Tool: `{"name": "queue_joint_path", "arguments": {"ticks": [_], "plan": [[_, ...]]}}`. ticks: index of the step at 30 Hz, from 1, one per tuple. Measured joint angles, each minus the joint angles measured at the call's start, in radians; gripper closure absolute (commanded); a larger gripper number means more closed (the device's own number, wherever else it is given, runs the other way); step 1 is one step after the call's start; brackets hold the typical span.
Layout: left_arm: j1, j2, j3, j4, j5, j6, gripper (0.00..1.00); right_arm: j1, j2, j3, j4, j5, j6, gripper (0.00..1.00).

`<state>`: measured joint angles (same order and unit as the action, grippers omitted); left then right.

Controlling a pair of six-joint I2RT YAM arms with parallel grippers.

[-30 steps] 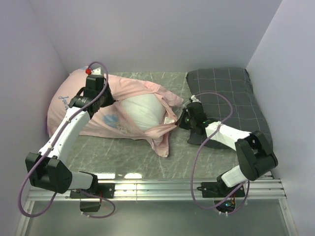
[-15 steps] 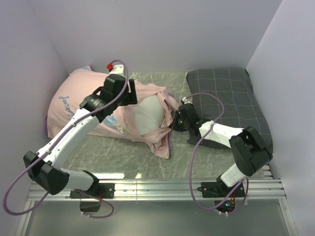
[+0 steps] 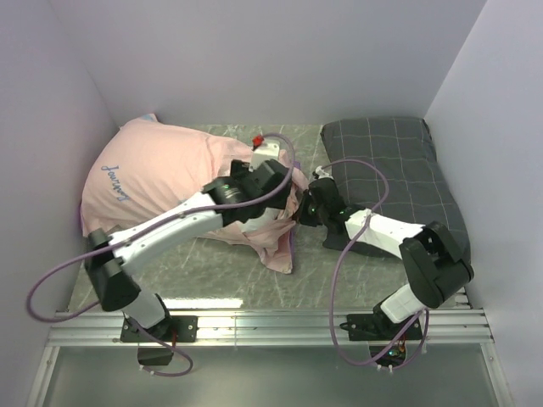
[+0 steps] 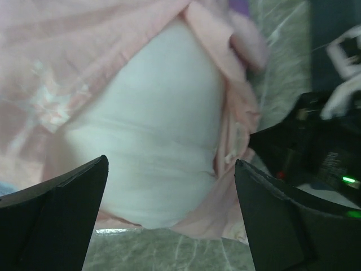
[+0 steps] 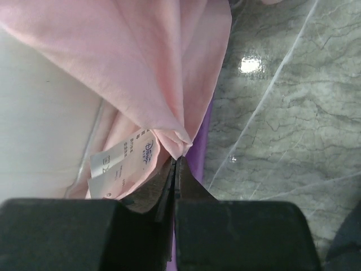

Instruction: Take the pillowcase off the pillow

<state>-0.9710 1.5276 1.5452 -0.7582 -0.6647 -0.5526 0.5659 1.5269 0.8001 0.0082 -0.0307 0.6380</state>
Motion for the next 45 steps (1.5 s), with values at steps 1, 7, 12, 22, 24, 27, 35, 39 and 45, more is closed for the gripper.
{"name": "queue_joint_path", "arguments": {"ticks": [1,7,12,22,24,27,35,39,45], "plan": [[0.002,0.026,-0.019,-0.002,-0.007,-0.014,0.01,0.000,-0.006,0.000,-0.002,0.001,0.000,1.00],[0.037,0.163,-0.105,0.004,0.003,-0.077,0.01,0.001,-0.048,-0.004,-0.005,0.004,-0.003,1.00],[0.111,0.224,-0.114,0.035,0.043,-0.095,0.50,0.001,-0.079,-0.015,0.002,-0.011,-0.006,0.92],[0.172,0.275,-0.059,0.082,0.100,-0.064,1.00,0.090,-0.153,-0.020,0.015,-0.082,-0.060,0.43],[0.175,0.274,-0.059,0.082,0.105,-0.063,1.00,0.121,-0.175,-0.020,0.015,-0.087,-0.065,0.37],[0.176,0.274,-0.058,0.083,0.112,-0.060,0.99,0.160,-0.209,-0.018,0.015,-0.082,-0.067,0.35],[0.182,0.262,-0.056,0.083,0.130,-0.047,1.00,0.189,-0.156,0.042,0.006,-0.049,-0.066,0.46],[0.198,0.241,-0.052,0.083,0.155,-0.034,0.99,0.189,-0.129,0.042,0.000,-0.042,-0.063,0.84],[0.232,0.221,-0.029,0.074,0.198,-0.012,0.99,0.189,-0.147,0.039,-0.007,-0.029,-0.060,0.98]]}}
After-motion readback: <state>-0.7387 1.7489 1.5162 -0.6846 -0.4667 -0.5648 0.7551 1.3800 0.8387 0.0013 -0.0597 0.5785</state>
